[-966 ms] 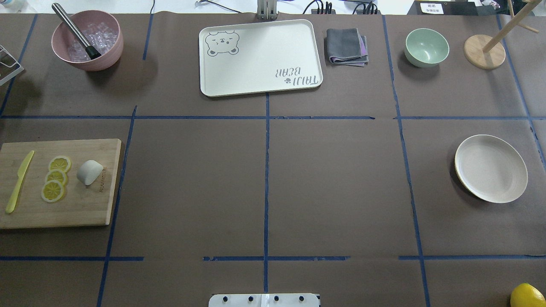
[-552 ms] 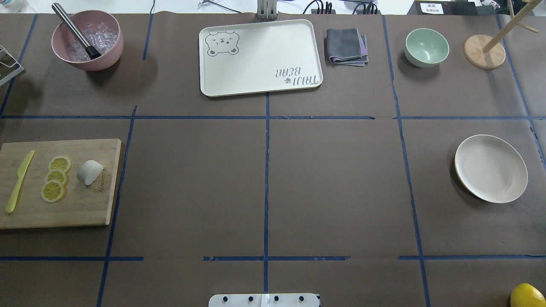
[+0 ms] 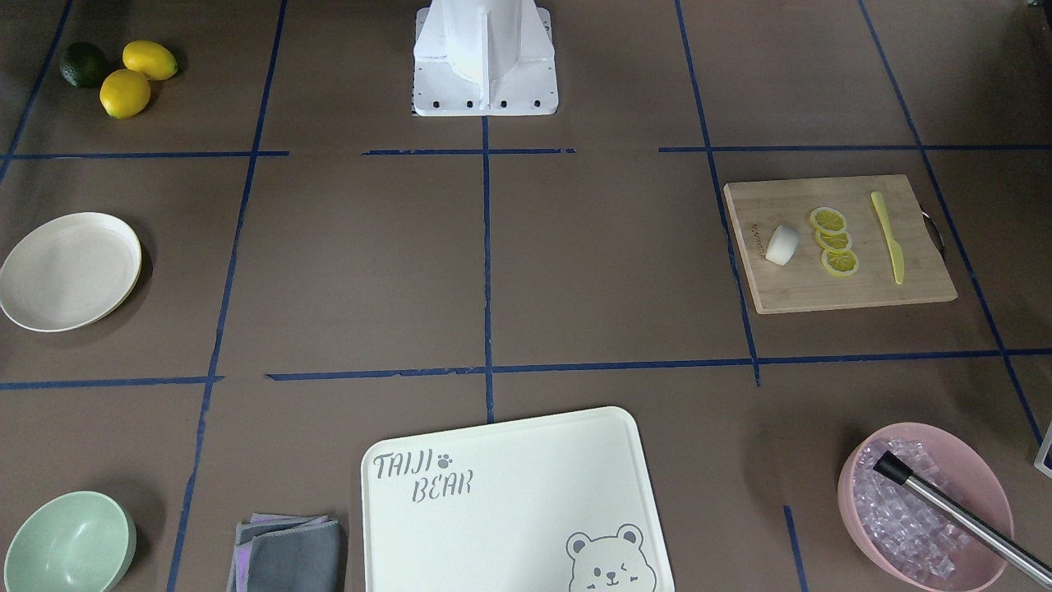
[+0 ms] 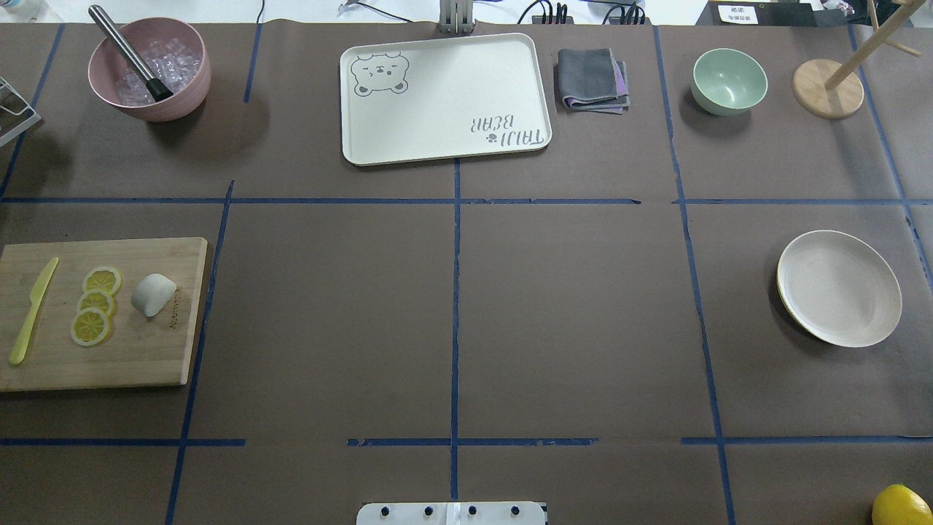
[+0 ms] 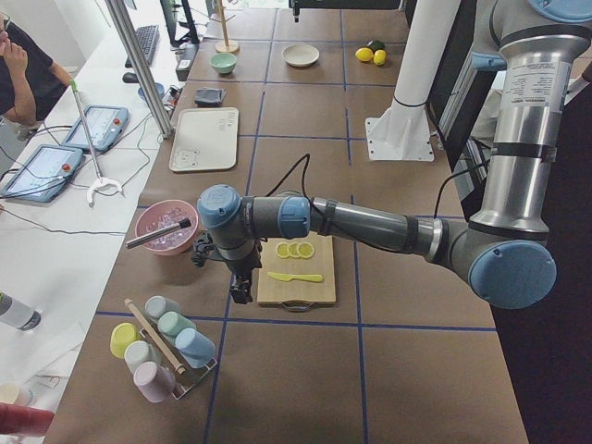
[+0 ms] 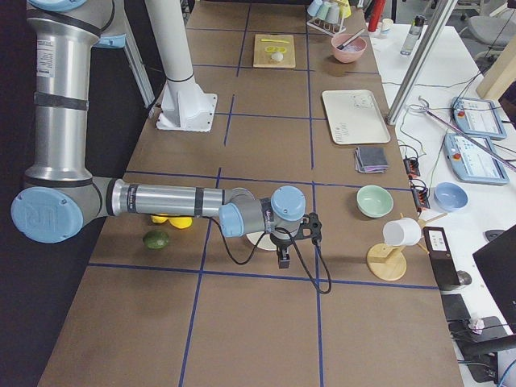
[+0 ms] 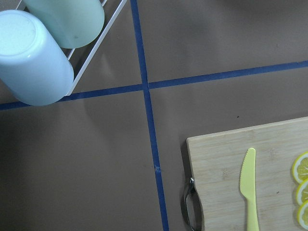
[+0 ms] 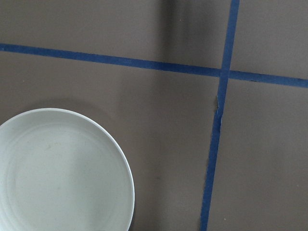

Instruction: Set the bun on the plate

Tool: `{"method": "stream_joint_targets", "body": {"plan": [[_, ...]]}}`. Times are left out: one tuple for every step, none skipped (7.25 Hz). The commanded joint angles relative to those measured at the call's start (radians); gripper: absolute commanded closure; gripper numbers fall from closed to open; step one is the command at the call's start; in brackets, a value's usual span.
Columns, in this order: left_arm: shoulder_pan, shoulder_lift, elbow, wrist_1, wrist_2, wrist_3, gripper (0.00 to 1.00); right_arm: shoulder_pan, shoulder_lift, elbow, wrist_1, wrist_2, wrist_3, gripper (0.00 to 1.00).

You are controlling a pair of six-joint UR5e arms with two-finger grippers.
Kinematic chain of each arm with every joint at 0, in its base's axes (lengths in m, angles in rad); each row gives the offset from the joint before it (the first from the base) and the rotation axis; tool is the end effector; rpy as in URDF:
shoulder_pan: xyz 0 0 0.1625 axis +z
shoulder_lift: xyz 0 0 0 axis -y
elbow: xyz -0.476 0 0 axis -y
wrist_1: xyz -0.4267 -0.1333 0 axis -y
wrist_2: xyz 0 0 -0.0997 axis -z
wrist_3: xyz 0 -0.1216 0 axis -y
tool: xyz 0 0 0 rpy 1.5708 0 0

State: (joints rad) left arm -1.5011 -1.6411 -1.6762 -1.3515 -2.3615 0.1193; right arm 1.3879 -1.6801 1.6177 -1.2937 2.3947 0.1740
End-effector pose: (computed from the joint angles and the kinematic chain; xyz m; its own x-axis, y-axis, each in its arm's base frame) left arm -0.0085 -0.5514 0.6525 0.6905 0.1366 -0.7103 -0.1528 0.9874 0.0413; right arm -0.0456 -0.4888 0.7217 0.6607 -0.1068 0.7430 0.0643 0.9942 0.0857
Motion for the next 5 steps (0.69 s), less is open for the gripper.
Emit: {"method": "stream_joint_targets", "body": {"plan": [[-0.001,0.004,-0.007,-0.001,-0.053,-0.001,0.00,-0.071,0.003,-0.051,0.133,-0.002,0.196,0.02],[-0.001,0.006,-0.010,-0.001,-0.053,-0.001,0.00,-0.117,0.003,-0.073,0.237,-0.008,0.320,0.02],[-0.001,0.010,-0.011,-0.001,-0.053,-0.001,0.00,-0.154,0.003,-0.120,0.383,-0.014,0.454,0.02],[0.001,0.009,-0.010,-0.005,-0.044,-0.003,0.00,-0.180,0.003,-0.155,0.471,-0.038,0.517,0.02],[0.001,0.009,-0.020,-0.005,-0.042,-0.004,0.00,-0.185,0.002,-0.188,0.514,-0.040,0.519,0.02]]}}
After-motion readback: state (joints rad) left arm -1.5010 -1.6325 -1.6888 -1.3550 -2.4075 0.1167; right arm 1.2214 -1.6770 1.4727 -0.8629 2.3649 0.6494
